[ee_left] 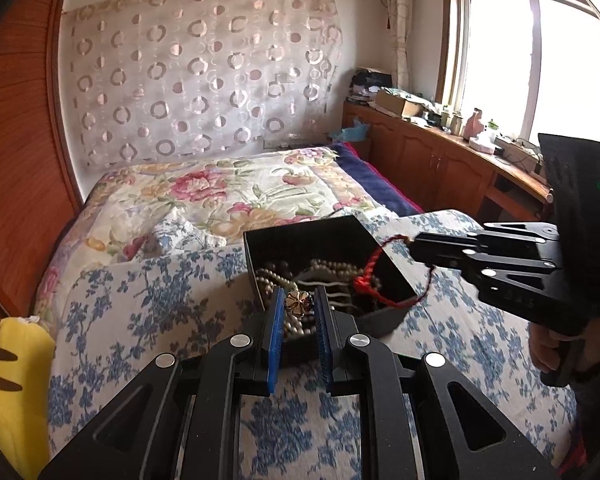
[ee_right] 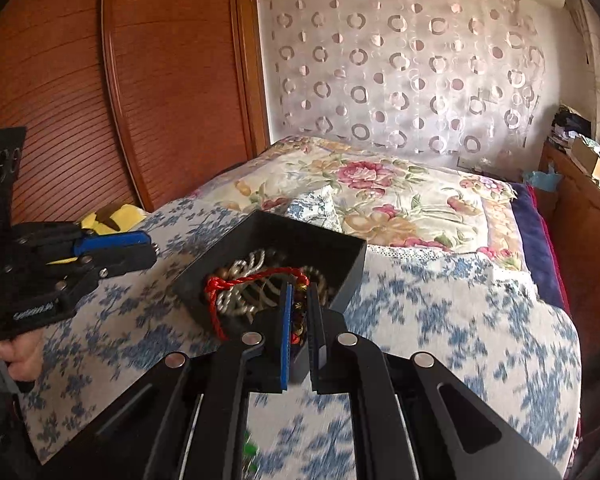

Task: Organize jewelry
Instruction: 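Drop the gold brooch into the box with the left tool while the right tool drops the red bracelet in, then lower the right tool onto the green drop earrings and grasp them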

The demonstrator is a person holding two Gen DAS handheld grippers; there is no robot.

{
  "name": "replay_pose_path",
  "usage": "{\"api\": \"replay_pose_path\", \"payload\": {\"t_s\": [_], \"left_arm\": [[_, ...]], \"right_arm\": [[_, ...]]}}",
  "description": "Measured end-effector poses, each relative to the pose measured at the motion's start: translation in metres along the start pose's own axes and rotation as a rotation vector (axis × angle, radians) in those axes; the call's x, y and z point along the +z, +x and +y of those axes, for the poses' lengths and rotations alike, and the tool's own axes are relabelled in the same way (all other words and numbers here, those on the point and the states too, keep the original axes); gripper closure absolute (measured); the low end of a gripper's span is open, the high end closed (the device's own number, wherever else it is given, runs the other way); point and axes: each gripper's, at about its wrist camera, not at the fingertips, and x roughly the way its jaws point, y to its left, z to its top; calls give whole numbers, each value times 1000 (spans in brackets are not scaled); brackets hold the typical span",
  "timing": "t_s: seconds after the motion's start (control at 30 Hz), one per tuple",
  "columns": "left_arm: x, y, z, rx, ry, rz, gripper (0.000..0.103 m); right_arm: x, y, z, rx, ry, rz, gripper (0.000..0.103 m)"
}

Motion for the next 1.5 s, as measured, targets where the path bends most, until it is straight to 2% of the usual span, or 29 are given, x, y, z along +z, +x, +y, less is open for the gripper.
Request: {"api": "replay_pose_path", "payload": {"t_s": [0.23, 0.47, 0.87, 1.17, 1.23, 1.3, 1.43, 1.5], "left_arm": [[10, 22, 2, 3, 4, 21, 89], [16, 41, 3, -4, 15, 47, 89], [30, 71, -5, 5, 54, 75, 89], [34, 79, -5, 8, 57, 76, 89], [36, 80, -6, 9, 57, 76, 87], [37, 79, -6, 7, 56, 71, 75], [36, 74, -7, 0, 57, 61, 69], [36, 71, -8, -6, 56, 57, 61]], "right_arm": [[3, 28, -8, 37, 14, 22, 94], [0, 23, -9, 78, 21, 0, 93], [-2, 19, -20, 10, 53, -15, 93], [-2, 18, -24, -6, 65, -17, 93], [-1, 18, -25, -7, 66, -18, 93], [0, 16, -25, -8, 66, -18, 93], [3, 8, -21, -20, 59, -14, 93], [2, 1, -20, -25, 59, -15, 93]]}}
